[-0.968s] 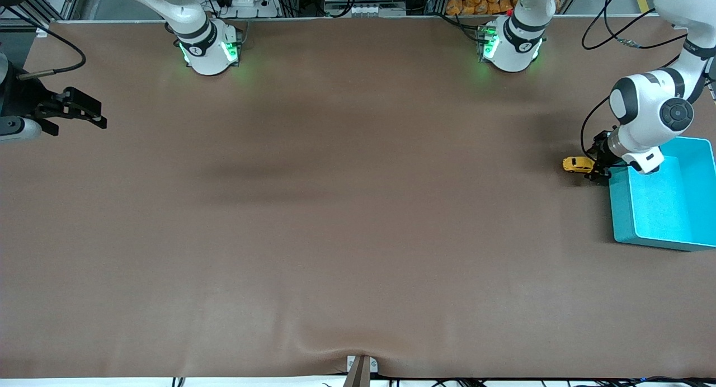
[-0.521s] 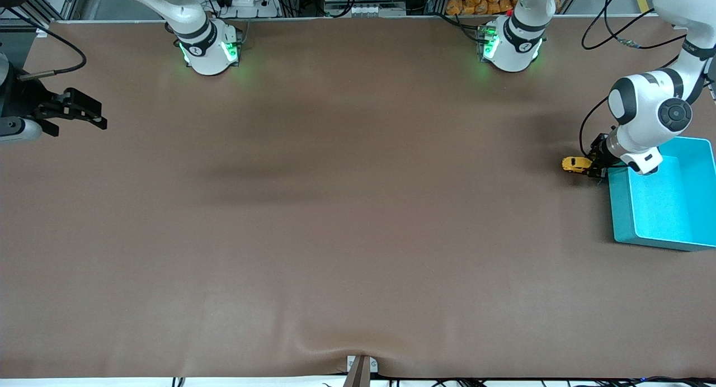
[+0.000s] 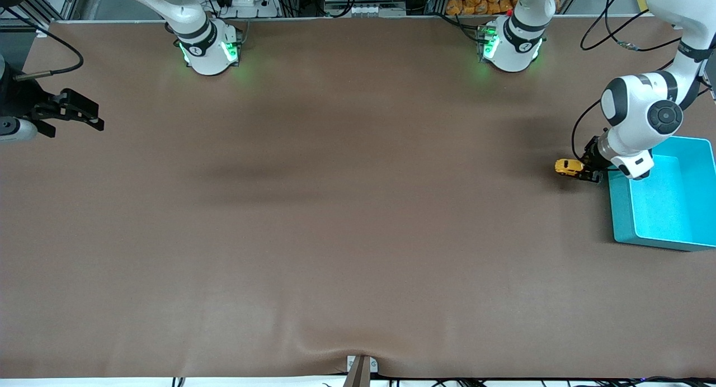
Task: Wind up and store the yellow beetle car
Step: 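Close the left gripper on the yellow car and lift it, then carry the car over the cyan box with the left gripper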
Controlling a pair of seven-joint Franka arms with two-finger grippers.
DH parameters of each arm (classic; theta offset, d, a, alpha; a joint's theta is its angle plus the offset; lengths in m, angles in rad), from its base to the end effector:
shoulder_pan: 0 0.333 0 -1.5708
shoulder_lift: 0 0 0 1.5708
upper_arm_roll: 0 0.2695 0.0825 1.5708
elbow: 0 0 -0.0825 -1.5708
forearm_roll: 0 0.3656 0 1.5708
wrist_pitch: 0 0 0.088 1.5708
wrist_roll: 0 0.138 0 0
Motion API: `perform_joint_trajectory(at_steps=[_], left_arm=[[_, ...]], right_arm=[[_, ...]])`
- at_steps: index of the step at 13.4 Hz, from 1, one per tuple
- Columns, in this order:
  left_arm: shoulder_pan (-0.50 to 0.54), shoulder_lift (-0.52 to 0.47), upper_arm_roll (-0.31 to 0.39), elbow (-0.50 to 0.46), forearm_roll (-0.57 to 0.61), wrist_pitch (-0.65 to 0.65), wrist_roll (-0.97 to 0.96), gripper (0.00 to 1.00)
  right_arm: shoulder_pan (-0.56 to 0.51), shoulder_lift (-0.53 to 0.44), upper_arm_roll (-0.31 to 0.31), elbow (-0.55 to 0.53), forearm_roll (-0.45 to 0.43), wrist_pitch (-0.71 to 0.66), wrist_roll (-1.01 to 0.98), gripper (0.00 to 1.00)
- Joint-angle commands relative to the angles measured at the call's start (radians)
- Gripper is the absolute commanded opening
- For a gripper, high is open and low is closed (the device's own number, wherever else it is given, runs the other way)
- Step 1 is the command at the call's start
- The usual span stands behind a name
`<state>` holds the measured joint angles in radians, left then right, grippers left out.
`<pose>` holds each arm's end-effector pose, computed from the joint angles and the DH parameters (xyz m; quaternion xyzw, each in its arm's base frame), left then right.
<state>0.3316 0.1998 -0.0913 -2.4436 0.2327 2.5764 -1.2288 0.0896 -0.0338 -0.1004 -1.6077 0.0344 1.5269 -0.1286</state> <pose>0.4476 0.1071 0.1558 -0.8038 -0.5920 0.0045 0.0591 0.5207 -0.0014 0.5445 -0.9978 -0.0593 0.0222 0.0205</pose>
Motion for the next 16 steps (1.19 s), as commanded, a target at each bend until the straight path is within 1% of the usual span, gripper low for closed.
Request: perform_joint_trajectory(at_steps=[1, 2, 4, 6, 7, 9, 12, 14, 16], left_arm=[[-0.051, -0.082, -0.002, 0.047, 0.022, -0.158, -0.015, 0.23], [-0.066, -0.091, -0.004, 0.087, 0.023, -0.221, -0.003, 0.22], [-0.074, -0.096, -0.004, 0.171, 0.022, -0.327, 0.088, 0.20], [-0.062, -0.091, -0.002, 0.228, 0.017, -0.372, 0.255, 0.20], [-0.049, -0.086, 0.004, 0.245, 0.016, -0.374, 0.358, 0.20], [0.019, -0.080, 0.004, 0.277, 0.020, -0.374, 0.585, 0.18], [0.116, -0.060, 0.008, 0.319, 0.022, -0.374, 0.889, 0.18], [0.153, -0.040, 0.010, 0.337, 0.052, -0.374, 1.021, 0.18], [0.185, -0.001, 0.008, 0.362, 0.137, -0.367, 1.110, 0.18]], right_arm=[[0.009, -0.029, -0.005, -0.021, -0.019, 0.016, 0.010, 1.00], [0.009, -0.029, -0.005, -0.021, -0.019, 0.024, 0.012, 1.00], [0.012, -0.029, -0.004, -0.017, -0.016, 0.025, 0.012, 1.00], [0.012, -0.029, -0.004, -0.017, -0.010, 0.033, 0.010, 1.00], [0.013, -0.029, -0.004, -0.017, -0.011, 0.033, 0.010, 1.00], [0.015, -0.029, -0.002, -0.017, -0.011, 0.033, 0.010, 1.00], [0.016, -0.029, 0.001, -0.017, -0.010, 0.033, 0.010, 1.00], [0.016, -0.029, 0.002, -0.017, -0.010, 0.033, 0.010, 1.00], [0.016, -0.029, 0.002, -0.017, -0.010, 0.033, 0.010, 1.00]])
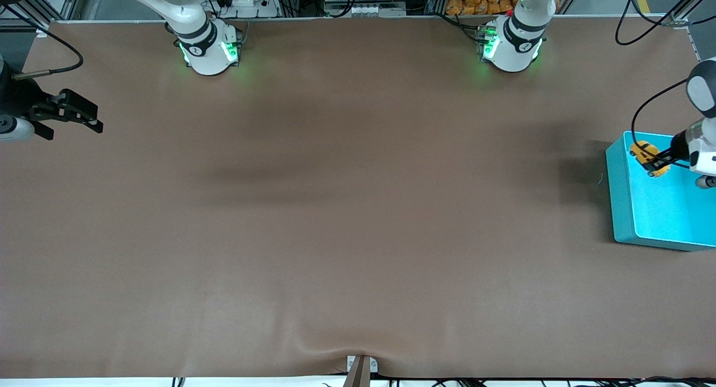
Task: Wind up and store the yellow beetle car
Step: 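Carry the car over the cyan box with the left gripper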
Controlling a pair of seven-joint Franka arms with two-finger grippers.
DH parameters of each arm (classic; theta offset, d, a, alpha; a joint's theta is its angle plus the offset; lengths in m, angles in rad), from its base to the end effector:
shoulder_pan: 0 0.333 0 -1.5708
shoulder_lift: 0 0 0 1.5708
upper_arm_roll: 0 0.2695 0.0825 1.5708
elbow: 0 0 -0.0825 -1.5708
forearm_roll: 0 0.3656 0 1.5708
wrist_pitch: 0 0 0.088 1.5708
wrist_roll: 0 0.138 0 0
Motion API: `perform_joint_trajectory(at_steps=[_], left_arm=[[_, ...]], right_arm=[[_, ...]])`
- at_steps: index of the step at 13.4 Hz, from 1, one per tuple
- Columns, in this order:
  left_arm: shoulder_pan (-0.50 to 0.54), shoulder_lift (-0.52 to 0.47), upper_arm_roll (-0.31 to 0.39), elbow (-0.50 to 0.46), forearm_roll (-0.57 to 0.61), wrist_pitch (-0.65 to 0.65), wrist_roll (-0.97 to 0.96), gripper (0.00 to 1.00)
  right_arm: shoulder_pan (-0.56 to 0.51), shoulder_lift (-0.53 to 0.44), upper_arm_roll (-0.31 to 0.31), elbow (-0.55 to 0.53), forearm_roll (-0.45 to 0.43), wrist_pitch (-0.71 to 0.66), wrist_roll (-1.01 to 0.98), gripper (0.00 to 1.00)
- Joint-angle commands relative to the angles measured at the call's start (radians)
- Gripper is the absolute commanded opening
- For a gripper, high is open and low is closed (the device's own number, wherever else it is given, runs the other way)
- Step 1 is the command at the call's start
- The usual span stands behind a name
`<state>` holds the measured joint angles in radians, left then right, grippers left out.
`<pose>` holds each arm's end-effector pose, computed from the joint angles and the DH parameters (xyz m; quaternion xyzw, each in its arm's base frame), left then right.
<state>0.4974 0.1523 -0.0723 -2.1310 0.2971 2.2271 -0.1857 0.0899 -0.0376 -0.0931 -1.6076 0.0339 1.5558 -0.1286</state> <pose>0.4805 0.2351 0.2694 -0.9715 -0.2085 0.0400 0.1052 0.5239 0.0023 0.5490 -0.9978 -0.0628 0.0059 0.0191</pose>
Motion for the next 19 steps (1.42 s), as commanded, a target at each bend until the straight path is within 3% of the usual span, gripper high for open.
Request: perform_joint_trajectory(at_steps=[1, 9, 19], left_arm=[[0.027, 0.064, -0.011, 0.060, 0.097, -0.014, 0.098, 0.18], [0.118, 0.257, -0.012, 0.160, 0.112, 0.144, 0.408, 0.19], [0.118, 0.355, -0.017, 0.191, 0.111, 0.229, 0.428, 0.19]], right_arm=[[0.016, -0.025, -0.005, -0.017, -0.009, 0.004, 0.010, 1.00], [0.014, -0.024, -0.005, -0.018, -0.008, 0.004, 0.010, 1.00], [0.014, -0.024, -0.005, -0.018, -0.008, 0.001, 0.010, 1.00]])
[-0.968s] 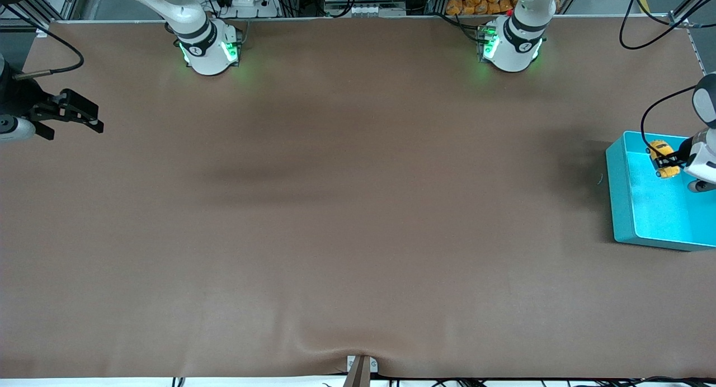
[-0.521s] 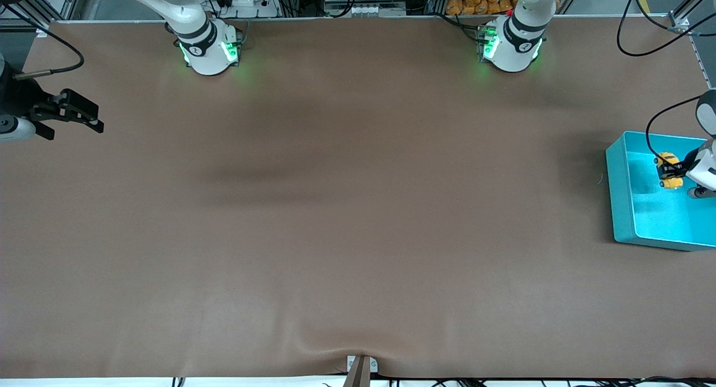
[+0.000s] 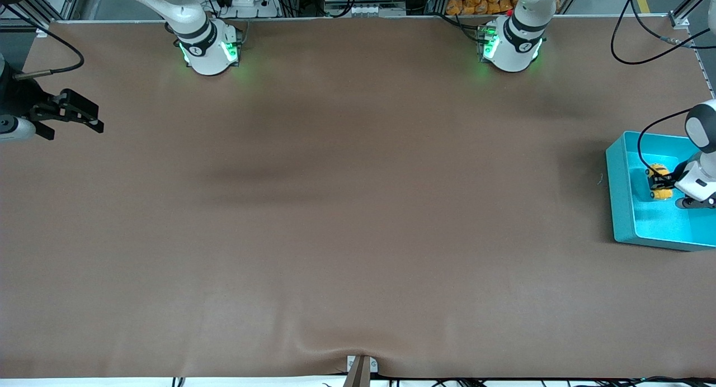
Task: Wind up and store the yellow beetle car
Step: 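Carry the car over the cyan box with the left gripper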
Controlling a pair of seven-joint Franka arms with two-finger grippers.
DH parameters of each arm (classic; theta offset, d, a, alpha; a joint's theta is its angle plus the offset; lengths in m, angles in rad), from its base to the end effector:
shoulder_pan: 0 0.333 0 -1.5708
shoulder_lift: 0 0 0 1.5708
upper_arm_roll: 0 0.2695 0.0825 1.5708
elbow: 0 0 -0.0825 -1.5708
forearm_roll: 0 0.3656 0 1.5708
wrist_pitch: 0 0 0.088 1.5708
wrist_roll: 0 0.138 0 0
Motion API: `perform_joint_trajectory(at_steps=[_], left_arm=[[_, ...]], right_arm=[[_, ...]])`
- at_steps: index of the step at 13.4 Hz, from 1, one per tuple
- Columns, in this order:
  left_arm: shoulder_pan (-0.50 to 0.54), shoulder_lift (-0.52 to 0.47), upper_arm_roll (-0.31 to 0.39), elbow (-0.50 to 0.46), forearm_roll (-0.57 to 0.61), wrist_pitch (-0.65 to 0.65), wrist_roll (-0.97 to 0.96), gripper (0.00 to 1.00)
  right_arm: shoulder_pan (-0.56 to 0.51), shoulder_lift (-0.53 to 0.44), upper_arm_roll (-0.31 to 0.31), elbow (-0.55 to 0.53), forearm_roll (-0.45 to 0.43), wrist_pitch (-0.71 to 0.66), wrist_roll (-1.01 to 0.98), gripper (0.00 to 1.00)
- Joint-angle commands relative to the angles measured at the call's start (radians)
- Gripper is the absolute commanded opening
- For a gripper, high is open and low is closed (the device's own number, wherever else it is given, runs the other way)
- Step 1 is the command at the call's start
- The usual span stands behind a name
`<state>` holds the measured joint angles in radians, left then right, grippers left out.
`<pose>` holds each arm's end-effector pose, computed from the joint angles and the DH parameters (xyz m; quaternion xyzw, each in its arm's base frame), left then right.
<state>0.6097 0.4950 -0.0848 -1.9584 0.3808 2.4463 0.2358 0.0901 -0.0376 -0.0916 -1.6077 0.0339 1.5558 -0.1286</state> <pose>0.5027 0.2991 0.1640 -0.9949 -0.0026 0.0378 0.0937 0.5239 0.0032 0.5489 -0.9978 -0.0637 0.0060 0.0191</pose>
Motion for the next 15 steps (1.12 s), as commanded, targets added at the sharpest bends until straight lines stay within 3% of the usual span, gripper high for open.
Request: perform_joint_trajectory(at_steps=[1, 5, 9, 13, 15], left_arm=[[0.005, 0.016, -0.004, 0.018, 0.027, 0.010, 0.007, 0.19], [0.005, 0.034, -0.006, 0.021, 0.027, 0.023, 0.066, 0.19], [0.013, 0.048, -0.006, 0.021, 0.027, 0.036, 0.086, 0.30], [0.019, 0.056, -0.006, 0.021, 0.027, 0.046, 0.086, 0.51], [0.021, 0.054, -0.006, 0.022, 0.027, 0.046, 0.086, 0.65]], right_arm=[[0.014, -0.024, -0.007, -0.018, -0.008, 0.000, 0.010, 1.00], [0.014, -0.024, -0.007, -0.018, -0.008, -0.003, 0.010, 1.00], [0.008, -0.024, -0.008, -0.017, -0.005, 0.003, 0.010, 1.00], [0.013, -0.030, -0.016, -0.006, -0.006, 0.003, 0.012, 1.00], [0.020, -0.034, -0.046, 0.008, -0.005, 0.000, 0.012, 1.00]])
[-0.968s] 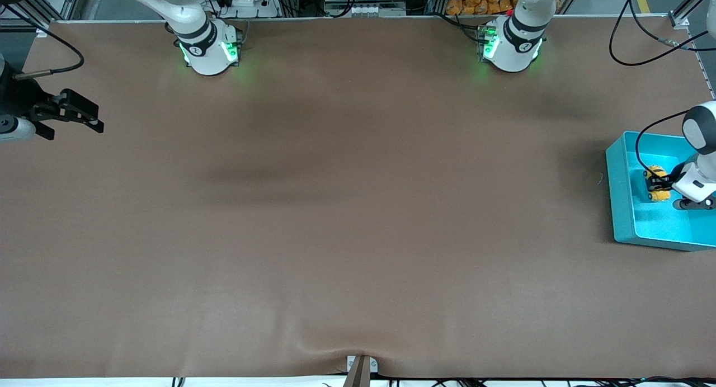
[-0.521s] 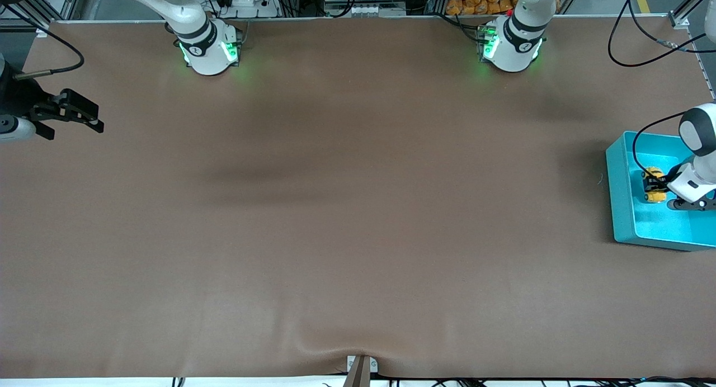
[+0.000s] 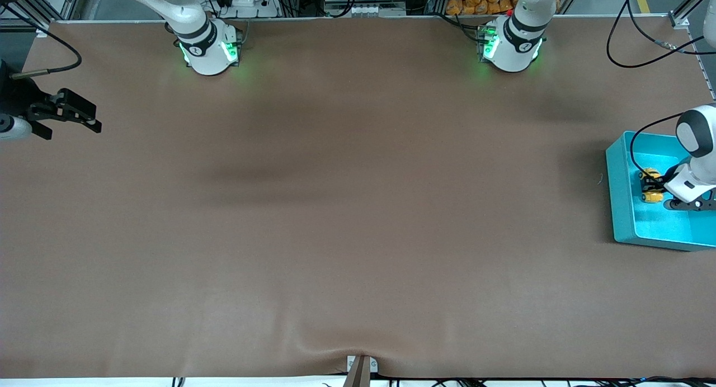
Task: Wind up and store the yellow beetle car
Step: 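Carry the car over the cyan box with the left gripper, then open the left gripper to drop the car into the box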
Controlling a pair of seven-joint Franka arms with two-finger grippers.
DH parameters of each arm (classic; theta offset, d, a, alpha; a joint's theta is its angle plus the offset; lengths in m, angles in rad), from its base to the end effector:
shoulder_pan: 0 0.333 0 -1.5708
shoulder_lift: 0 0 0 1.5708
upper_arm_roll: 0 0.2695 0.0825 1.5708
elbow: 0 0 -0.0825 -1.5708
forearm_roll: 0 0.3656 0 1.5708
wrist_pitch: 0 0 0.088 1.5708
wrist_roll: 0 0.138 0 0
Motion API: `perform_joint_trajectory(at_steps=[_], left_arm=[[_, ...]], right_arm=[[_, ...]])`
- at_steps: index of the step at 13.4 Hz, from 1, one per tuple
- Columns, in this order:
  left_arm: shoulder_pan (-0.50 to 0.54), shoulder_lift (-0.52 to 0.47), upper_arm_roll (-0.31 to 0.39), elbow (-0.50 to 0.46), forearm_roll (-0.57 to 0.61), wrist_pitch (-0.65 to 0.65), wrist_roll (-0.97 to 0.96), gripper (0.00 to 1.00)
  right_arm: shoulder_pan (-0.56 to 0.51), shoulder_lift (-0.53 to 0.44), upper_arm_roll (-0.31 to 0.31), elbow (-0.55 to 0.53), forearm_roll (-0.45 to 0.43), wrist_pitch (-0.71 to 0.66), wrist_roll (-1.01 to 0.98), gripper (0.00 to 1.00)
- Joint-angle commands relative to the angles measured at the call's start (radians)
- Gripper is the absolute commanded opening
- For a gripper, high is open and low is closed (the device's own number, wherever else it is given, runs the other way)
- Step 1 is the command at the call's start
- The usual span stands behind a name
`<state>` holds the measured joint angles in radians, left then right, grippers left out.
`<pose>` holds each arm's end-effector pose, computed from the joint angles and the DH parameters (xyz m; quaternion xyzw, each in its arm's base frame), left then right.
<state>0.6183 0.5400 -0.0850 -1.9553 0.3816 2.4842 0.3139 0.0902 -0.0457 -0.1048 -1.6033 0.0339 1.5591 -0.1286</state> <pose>0.4999 0.2999 0.1421 -0.9949 0.0361 0.0403 0.0846 0.5228 -0.0039 0.5554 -0.9982 -0.0572 -0.0020 0.0192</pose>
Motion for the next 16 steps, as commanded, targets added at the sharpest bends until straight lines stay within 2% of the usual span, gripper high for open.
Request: perform_joint_trajectory(at_steps=[1, 5, 11, 13, 16], left_arm=[[0.012, 0.009, -0.006, 0.029, 0.026, 0.009, 0.008, 0.73], [0.014, 0.003, -0.006, 0.039, 0.025, 0.009, -0.004, 0.99], [0.006, -0.058, -0.012, 0.056, 0.010, -0.020, -0.047, 1.00], [0.000, -0.098, -0.041, 0.096, -0.001, -0.137, -0.041, 1.00], [-0.003, -0.182, -0.096, 0.189, -0.081, -0.347, -0.024, 1.00]], right_arm=[[0.020, -0.028, -0.038, 0.008, -0.003, -0.005, 0.012, 1.00], [0.019, -0.028, -0.044, 0.026, -0.016, -0.011, 0.010, 1.00], [0.019, -0.051, -0.041, 0.029, -0.005, -0.014, 0.012, 1.00], [0.019, -0.054, -0.041, 0.029, -0.008, -0.014, 0.010, 1.00], [0.019, -0.054, -0.042, 0.037, -0.014, -0.013, 0.010, 1.00]])
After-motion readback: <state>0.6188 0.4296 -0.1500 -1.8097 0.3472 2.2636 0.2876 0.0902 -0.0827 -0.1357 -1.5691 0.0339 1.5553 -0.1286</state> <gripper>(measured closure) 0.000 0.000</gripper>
